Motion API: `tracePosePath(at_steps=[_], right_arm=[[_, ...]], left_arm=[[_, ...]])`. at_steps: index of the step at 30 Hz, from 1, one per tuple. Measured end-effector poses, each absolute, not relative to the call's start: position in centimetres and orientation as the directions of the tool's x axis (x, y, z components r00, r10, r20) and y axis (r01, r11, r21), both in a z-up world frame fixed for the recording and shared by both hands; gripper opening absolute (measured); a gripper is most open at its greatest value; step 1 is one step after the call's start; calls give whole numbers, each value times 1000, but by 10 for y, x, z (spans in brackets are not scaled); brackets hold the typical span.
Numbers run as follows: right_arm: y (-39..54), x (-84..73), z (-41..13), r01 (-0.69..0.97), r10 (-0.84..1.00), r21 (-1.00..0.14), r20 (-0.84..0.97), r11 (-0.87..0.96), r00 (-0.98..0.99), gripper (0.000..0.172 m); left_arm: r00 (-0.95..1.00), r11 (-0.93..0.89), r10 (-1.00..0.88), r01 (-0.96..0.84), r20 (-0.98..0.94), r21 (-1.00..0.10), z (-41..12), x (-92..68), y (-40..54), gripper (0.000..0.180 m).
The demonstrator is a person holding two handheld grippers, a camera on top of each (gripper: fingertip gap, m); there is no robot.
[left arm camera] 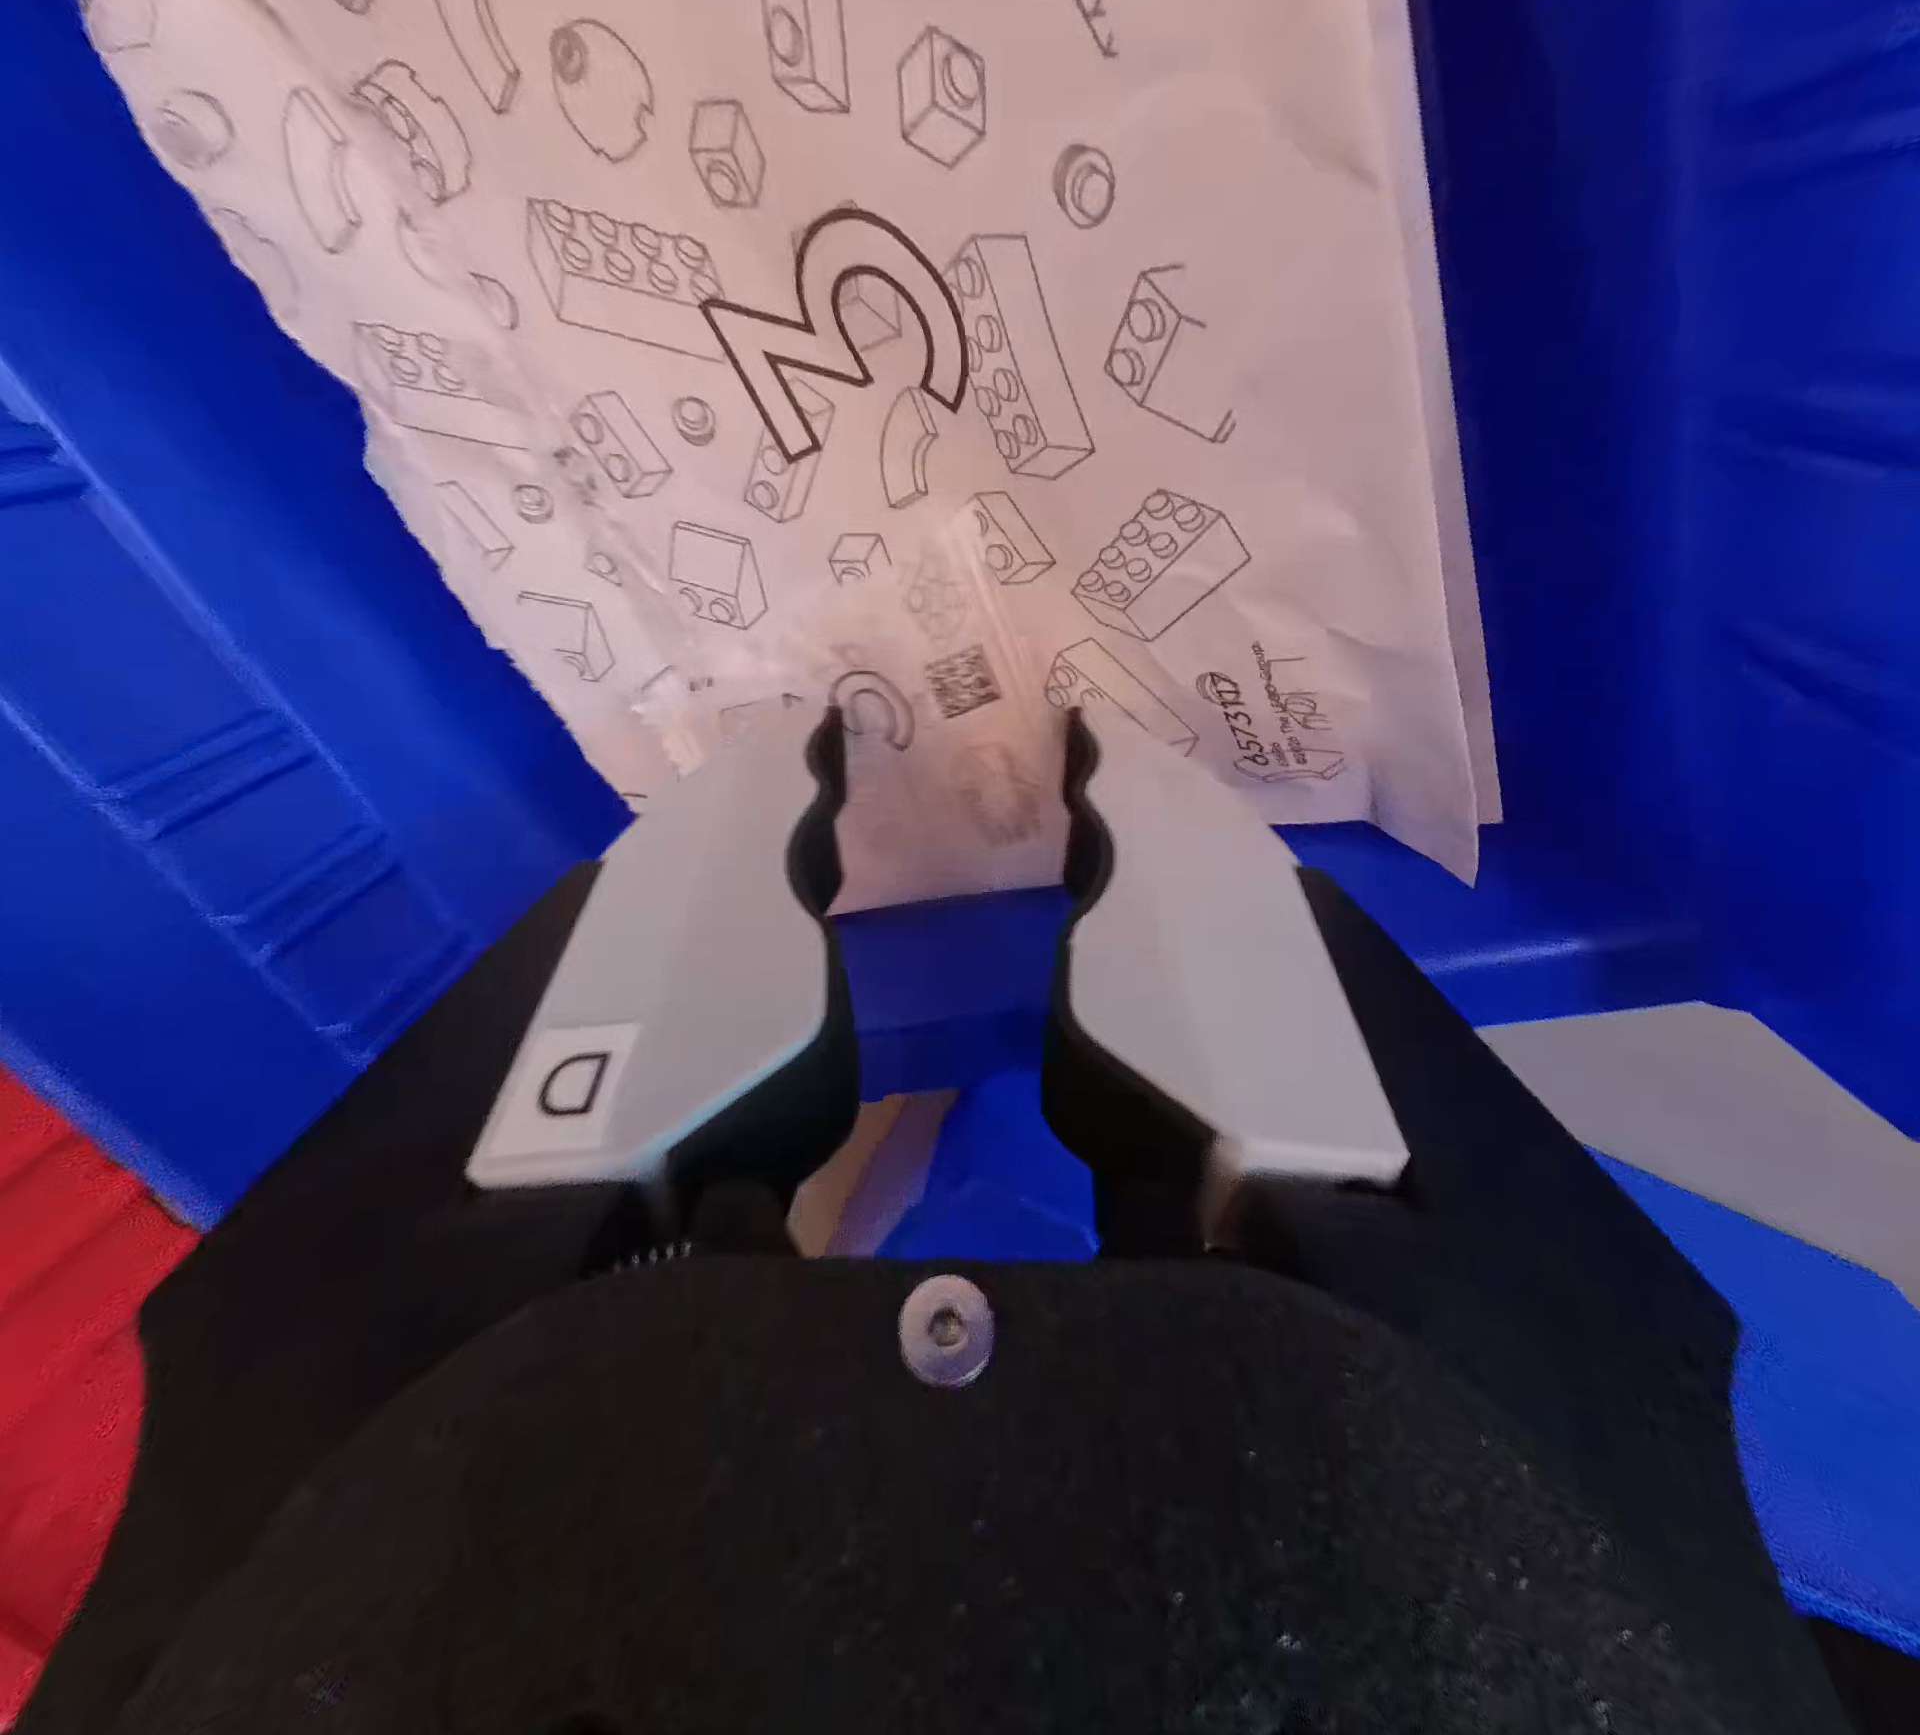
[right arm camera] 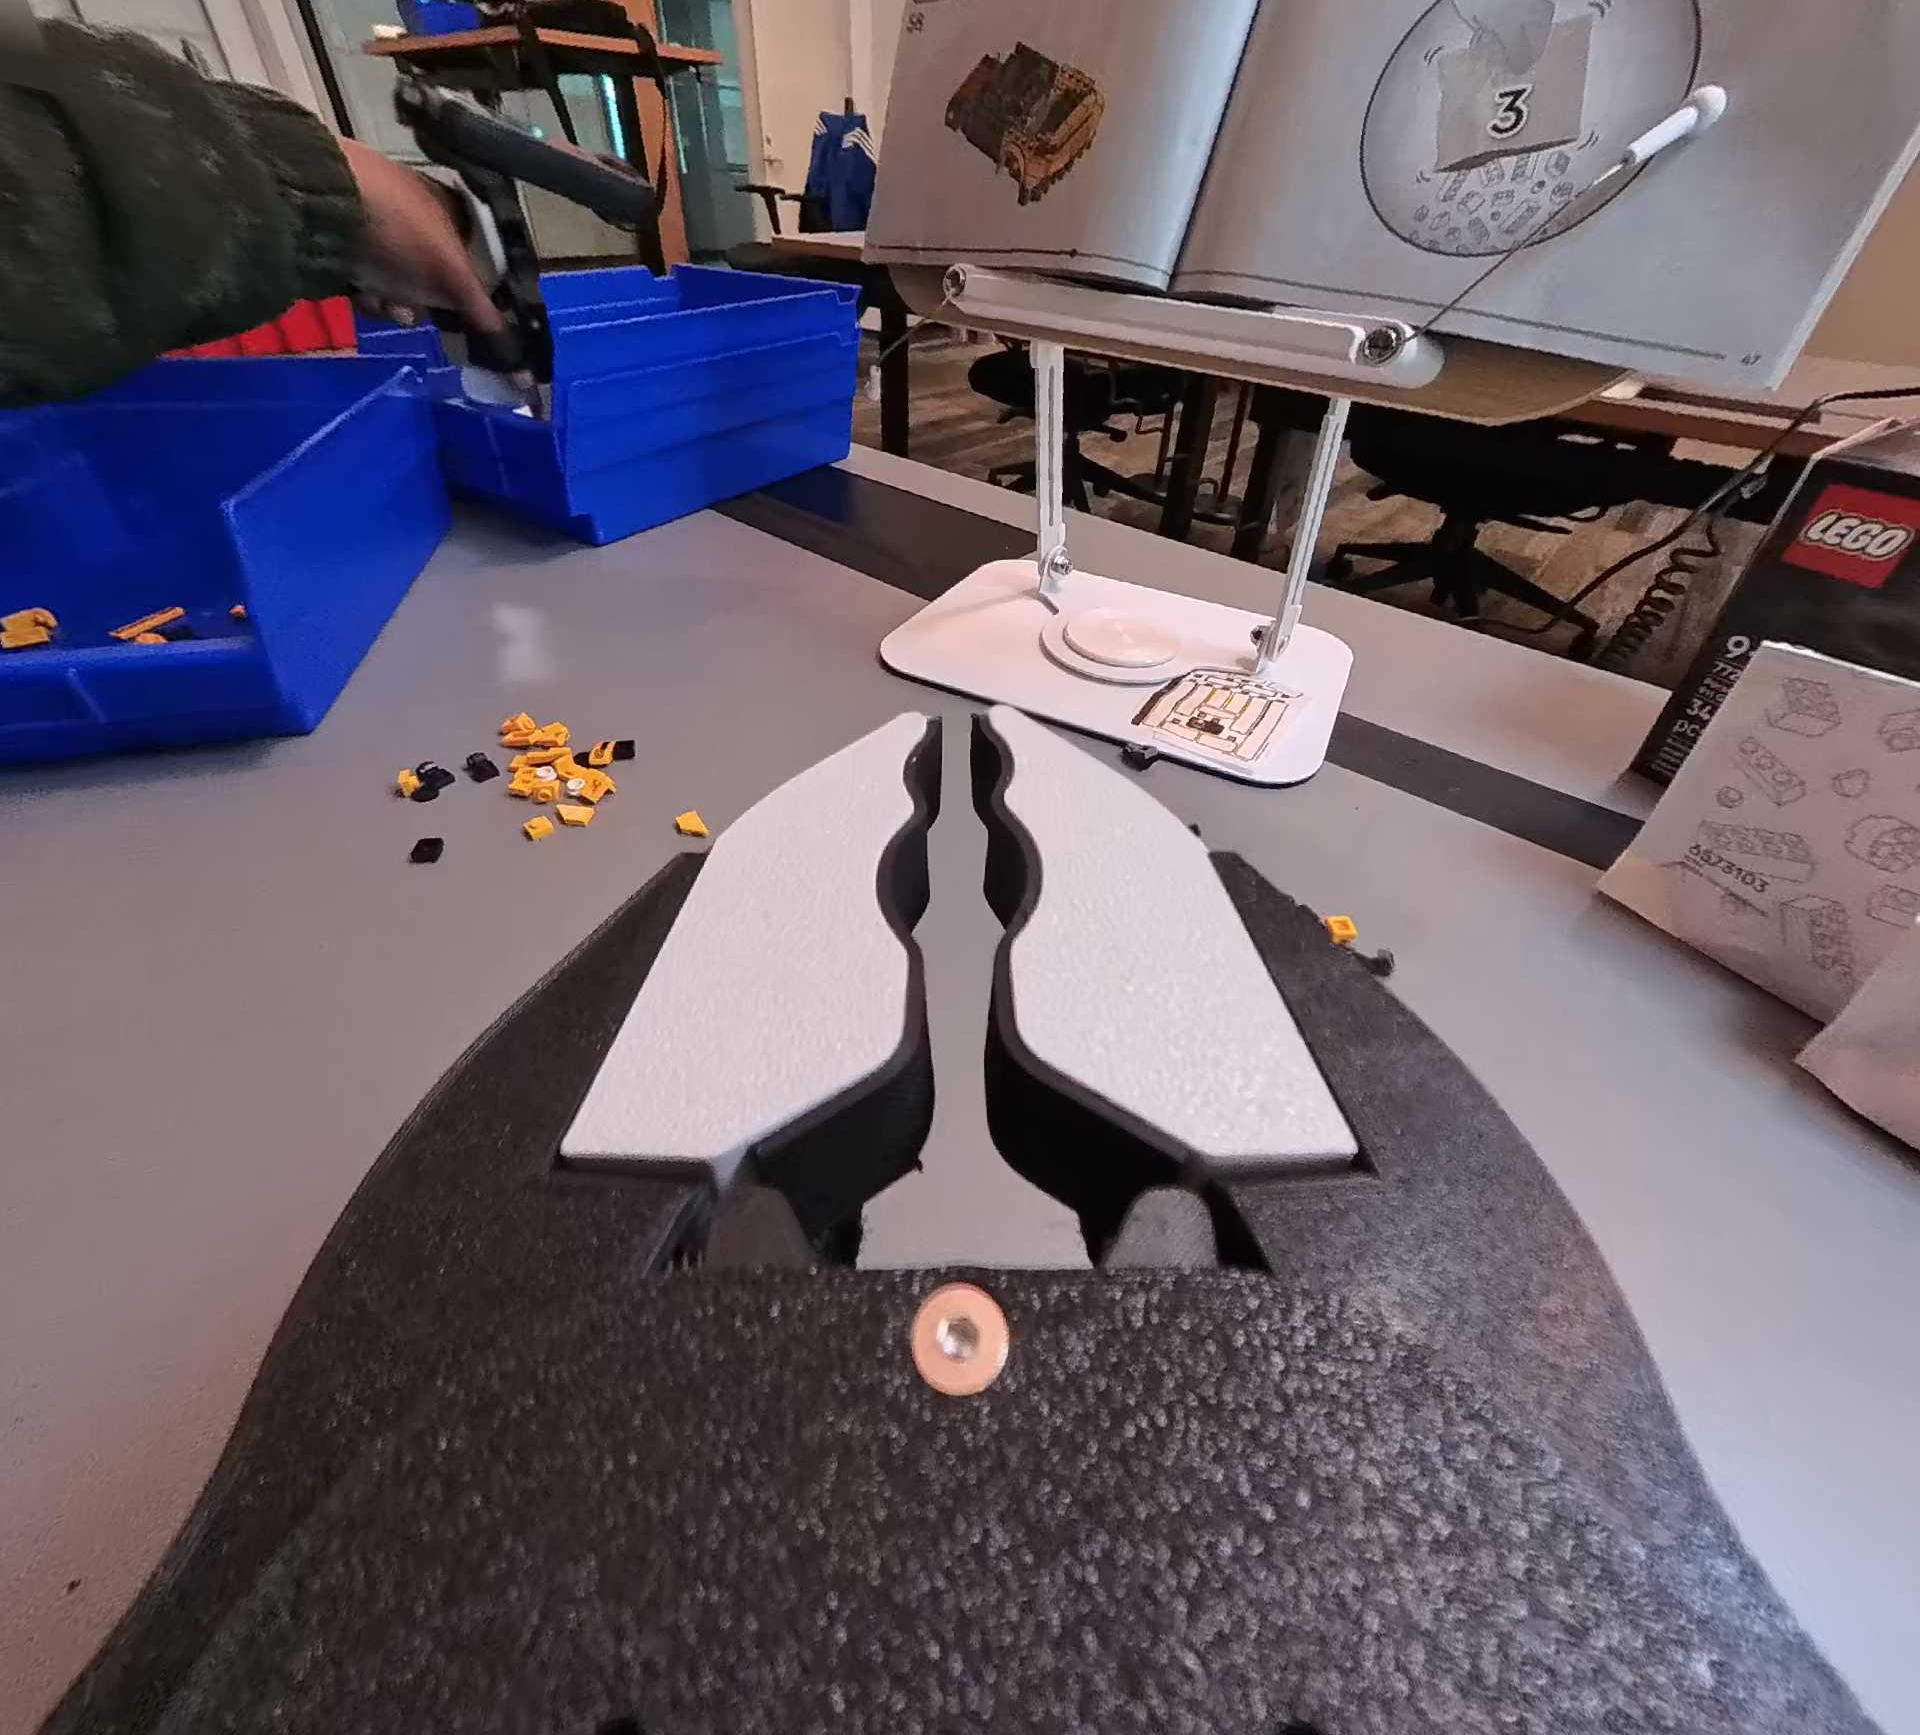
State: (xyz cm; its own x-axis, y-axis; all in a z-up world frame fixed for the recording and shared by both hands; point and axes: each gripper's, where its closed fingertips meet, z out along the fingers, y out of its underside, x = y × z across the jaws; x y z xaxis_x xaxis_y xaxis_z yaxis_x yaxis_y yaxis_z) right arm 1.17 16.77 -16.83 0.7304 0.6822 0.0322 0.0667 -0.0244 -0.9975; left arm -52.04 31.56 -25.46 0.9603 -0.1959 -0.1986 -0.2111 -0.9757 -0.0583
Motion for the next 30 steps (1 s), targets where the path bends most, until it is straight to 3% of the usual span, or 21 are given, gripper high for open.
tracePosePath(at_steps=[3, 6, 10, 13, 17, 23, 30], right_arm=[[169, 13, -171, 59, 685, -997, 14, -43, 728, 5], [169, 13, -170, 55, 684, -998, 11, -43, 729, 5], [168, 14, -165, 55, 683, -998, 24, -23, 730, 5], [164, 10, -163, 43, 701, -999, 10, -29, 713, 5], [153, -5, -158, 20, 750, -999, -20, -45, 662, 7], [117, -44, -134, -128, 838, -970, -243, -207, 488, 26], [101, -69, -114, -293, 771, -828, -555, -478, 311, 47]], left_arm=[[936, -962, -261, -273, -235, -19, -254, -519, 314, 5], [885, -942, -307, -335, -350, -22, -237, -526, 315, 1], [854, -844, -286, -439, -434, -307, -169, -498, 327, 0], [833, -627, -269, -533, -484, -569, -102, -444, 316, 0], [798, -309, -289, -601, -529, -737, -57, -345, 263, 0], [728, -15, -332, -639, -599, -769, -81, -210, 179, 0], [576, 140, -337, -751, -745, -645, -125, -108, 123, 1]])
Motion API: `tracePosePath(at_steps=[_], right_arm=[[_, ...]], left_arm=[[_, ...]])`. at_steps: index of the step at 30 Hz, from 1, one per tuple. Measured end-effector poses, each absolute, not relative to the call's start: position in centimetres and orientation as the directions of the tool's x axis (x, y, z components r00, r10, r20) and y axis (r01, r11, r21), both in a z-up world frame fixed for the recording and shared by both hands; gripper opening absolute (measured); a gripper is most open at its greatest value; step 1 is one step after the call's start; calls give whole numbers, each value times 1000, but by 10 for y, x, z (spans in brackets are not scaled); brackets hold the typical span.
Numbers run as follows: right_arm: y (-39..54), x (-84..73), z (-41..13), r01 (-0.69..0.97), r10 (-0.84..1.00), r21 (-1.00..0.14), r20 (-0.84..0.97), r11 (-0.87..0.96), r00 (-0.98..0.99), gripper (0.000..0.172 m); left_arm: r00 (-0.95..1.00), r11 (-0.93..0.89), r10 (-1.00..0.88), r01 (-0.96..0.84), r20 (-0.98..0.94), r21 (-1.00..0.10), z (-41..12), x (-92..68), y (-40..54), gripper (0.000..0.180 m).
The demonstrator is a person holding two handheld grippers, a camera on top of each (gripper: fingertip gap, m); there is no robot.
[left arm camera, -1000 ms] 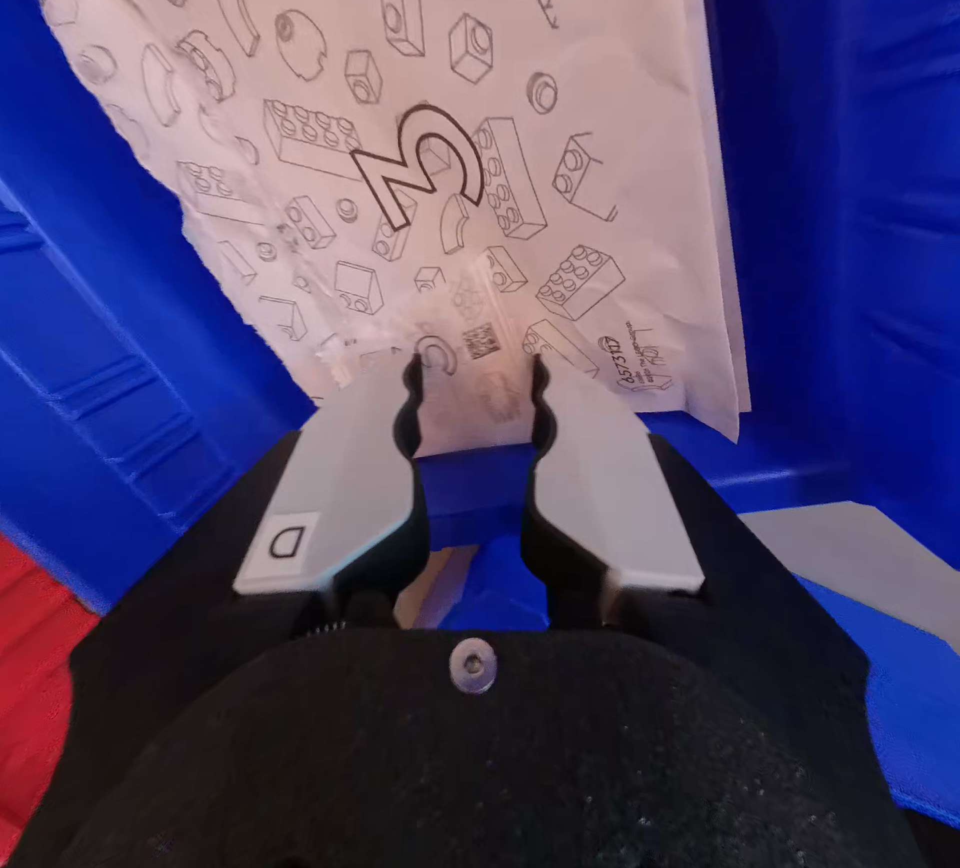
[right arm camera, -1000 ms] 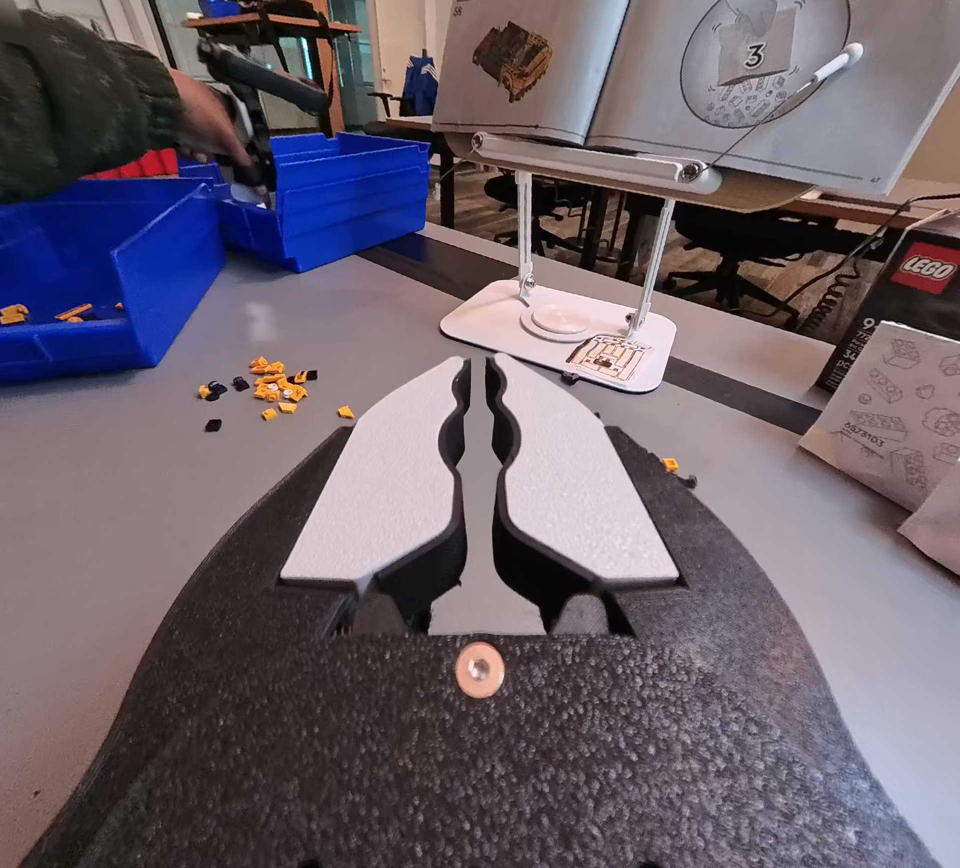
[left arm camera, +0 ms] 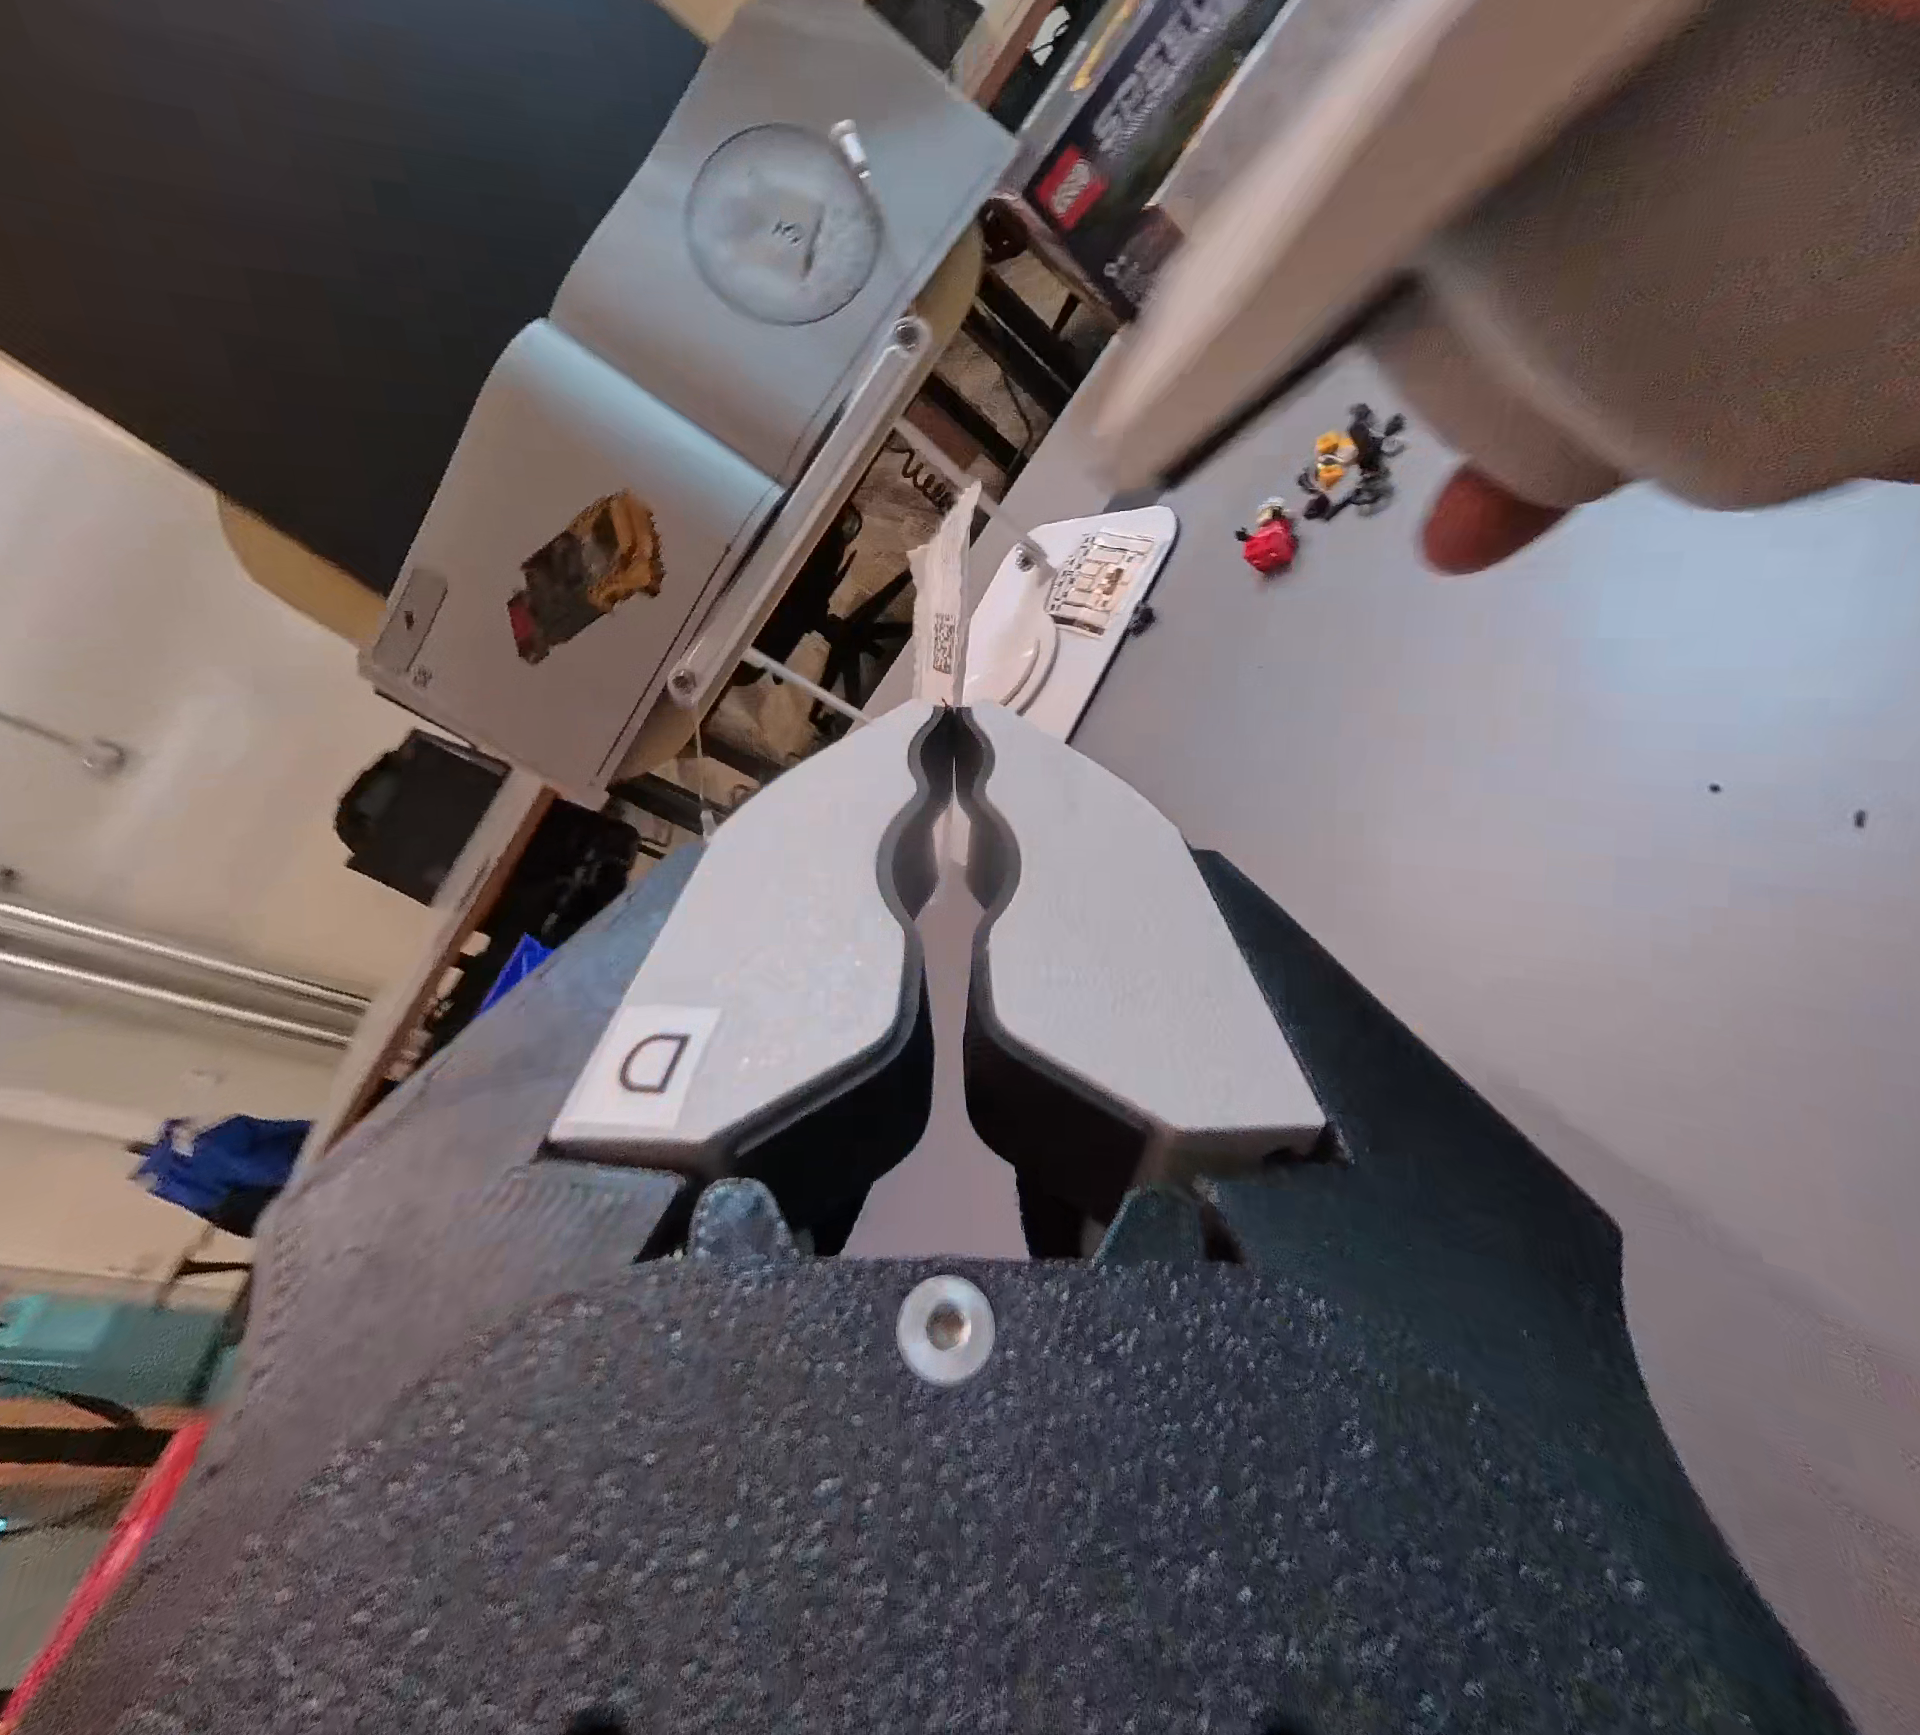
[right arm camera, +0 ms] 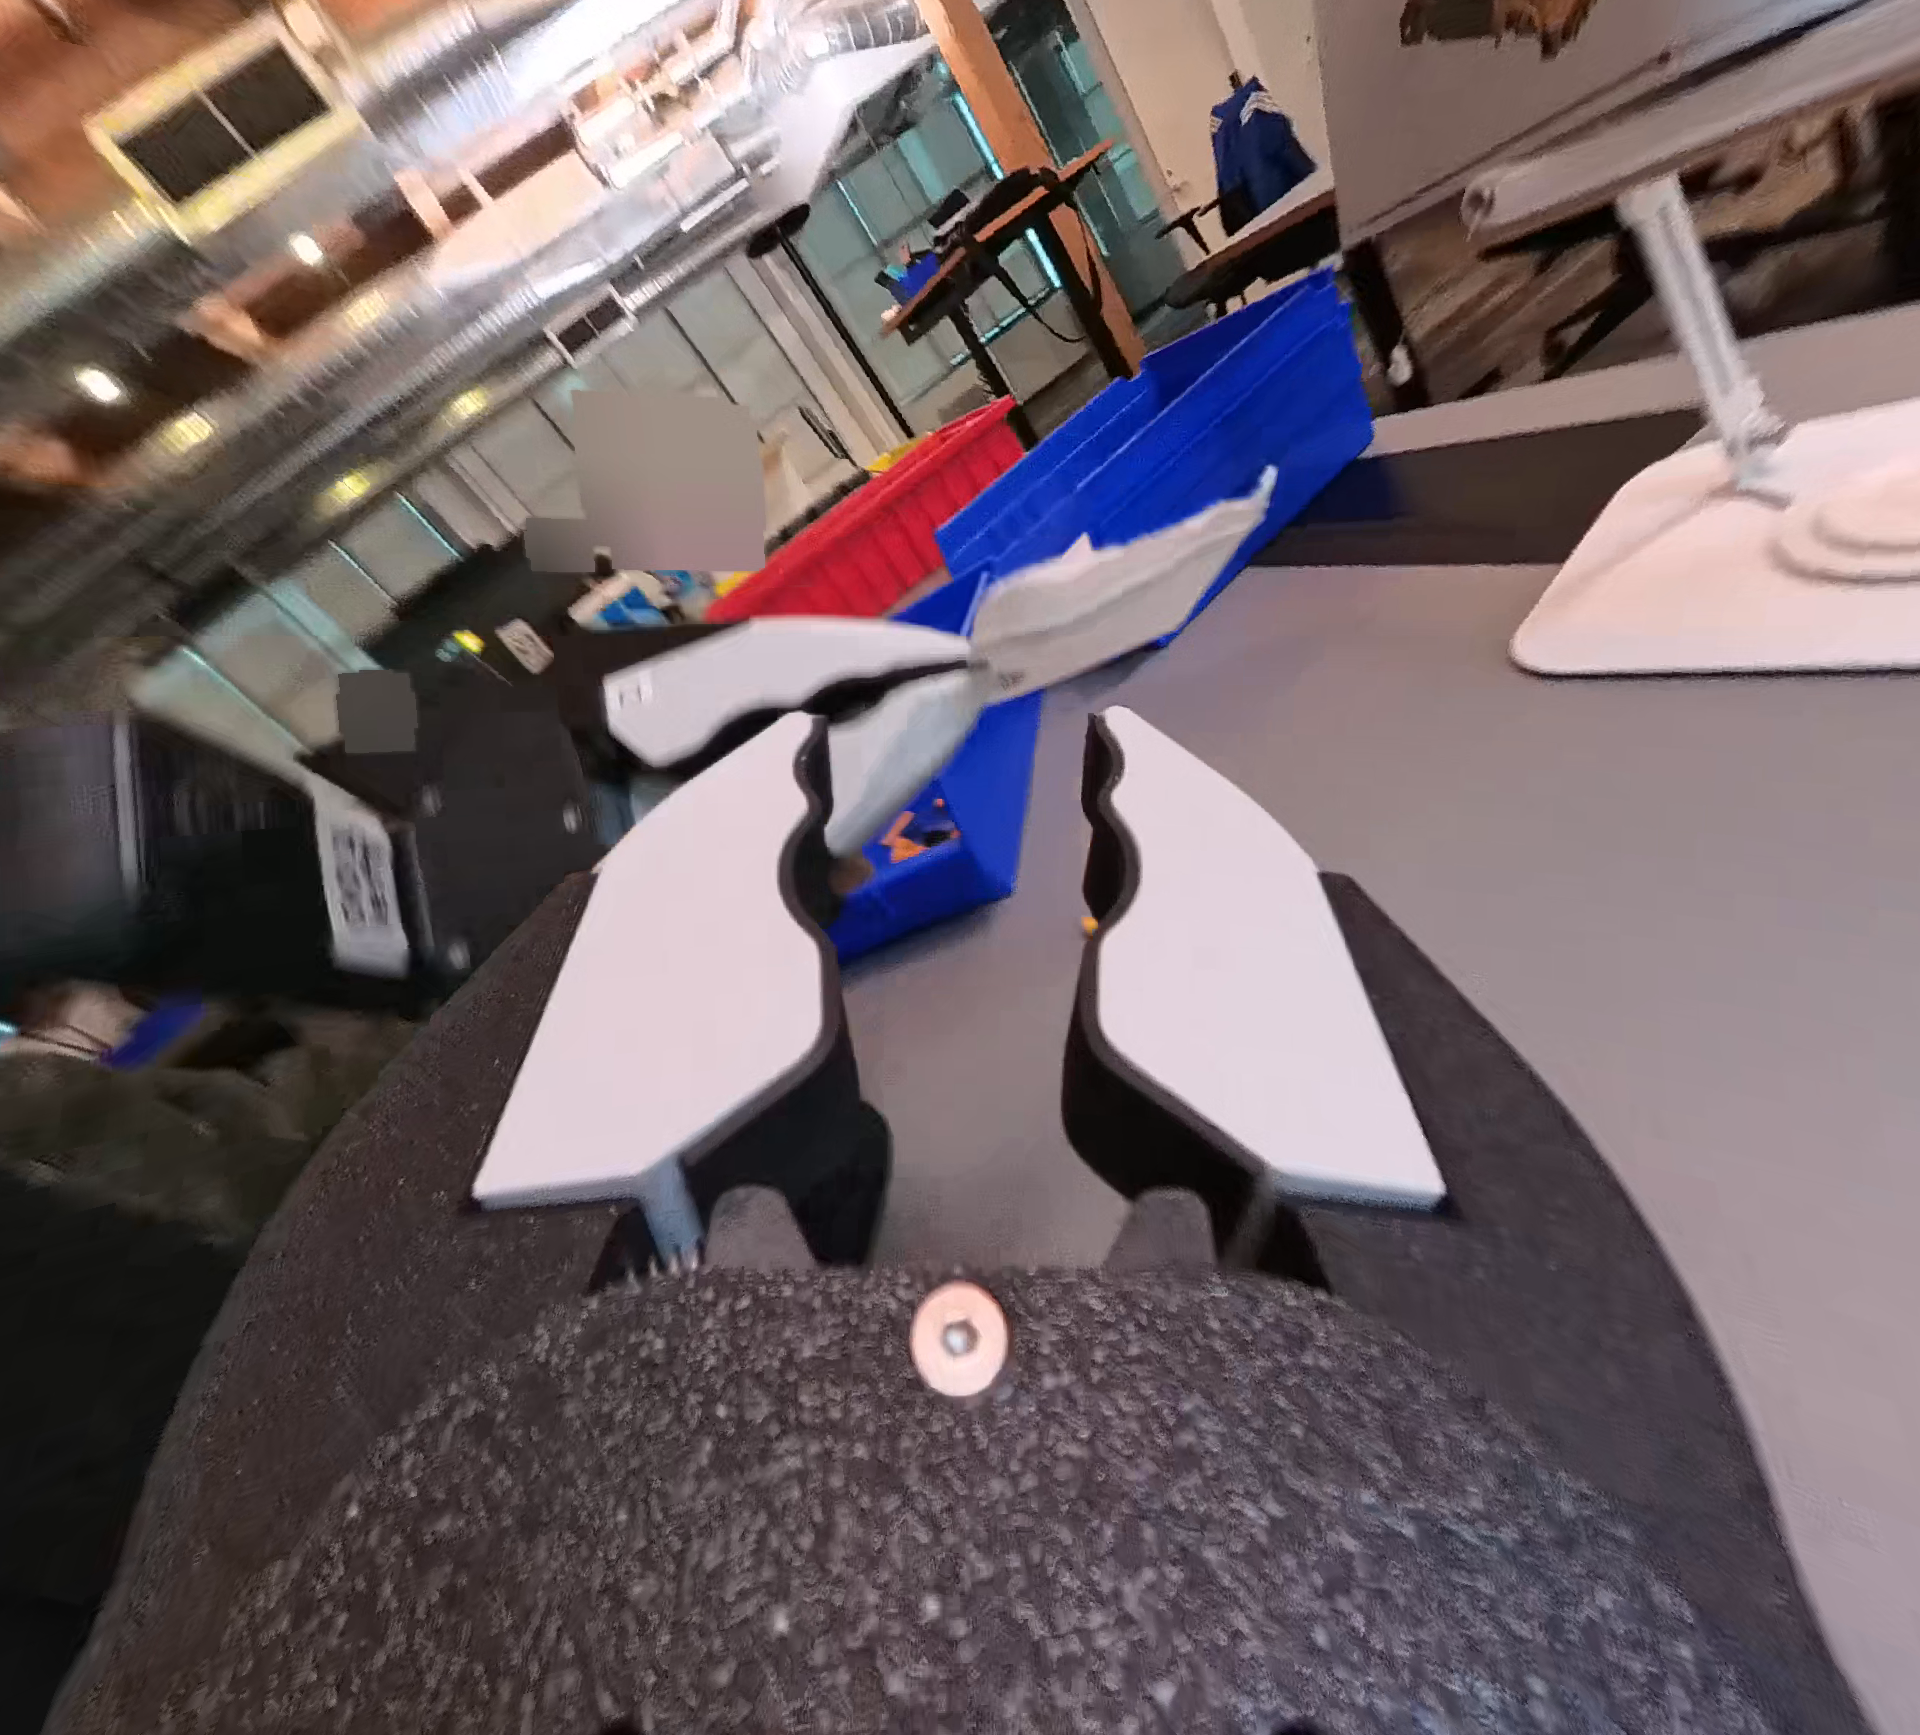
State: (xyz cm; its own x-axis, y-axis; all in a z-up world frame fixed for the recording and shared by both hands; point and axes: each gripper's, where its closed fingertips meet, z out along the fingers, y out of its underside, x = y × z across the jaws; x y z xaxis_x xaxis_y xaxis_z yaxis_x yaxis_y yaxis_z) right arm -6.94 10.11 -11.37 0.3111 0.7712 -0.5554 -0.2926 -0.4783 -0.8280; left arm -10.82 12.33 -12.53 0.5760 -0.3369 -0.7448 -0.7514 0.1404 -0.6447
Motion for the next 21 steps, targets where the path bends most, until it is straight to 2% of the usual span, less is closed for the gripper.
tracePosePath(at_steps=[4, 7, 9, 10, 12, 13, 17, 20, 21], right_arm=[[105, -67, -122, -323, 682, -721, -690, -614, 243, 45], [114, -64, -141, -308, 611, -662, -750, -684, 255, 26], [114, -62, -145, -308, 601, -635, -772, -708, 208, 1], [114, -61, -146, -297, 609, -639, -768, -710, 198, 0], [116, -58, -148, -261, 655, -686, -727, -679, 206, 0], [120, -54, -151, -232, 684, -723, -691, -651, 233, 0], [126, -41, -159, -46, 811, -838, -539, -544, 229, 0], [116, -33, -169, 135, 886, -881, -428, -453, 179, 0], [112, -32, -172, 184, 906, -890, -392, -417, 160, 0]], left_arm=[[476, 189, -302, -819, -826, -541, -141, -85, 109, 0], [436, 230, -284, -834, -854, -502, -147, -70, 101, 0], [424, 240, -300, -834, -855, -498, -153, -64, 100, 0], [428, 237, -316, -828, -847, -508, -157, -63, 100, 1], [449, 256, -400, -783, -799, -567, -163, -59, 98, 2], [478, 254, -470, -732, -742, -632, -163, -57, 95, 7], [597, 66, -742, -386, -304, -920, -151, -62, 91, 27], [601, -78, -798, -154, -31, -985, -140, -82, 106, 42], [566, -108, -824, -129, 17, -986, -145, -85, 108, 40]])
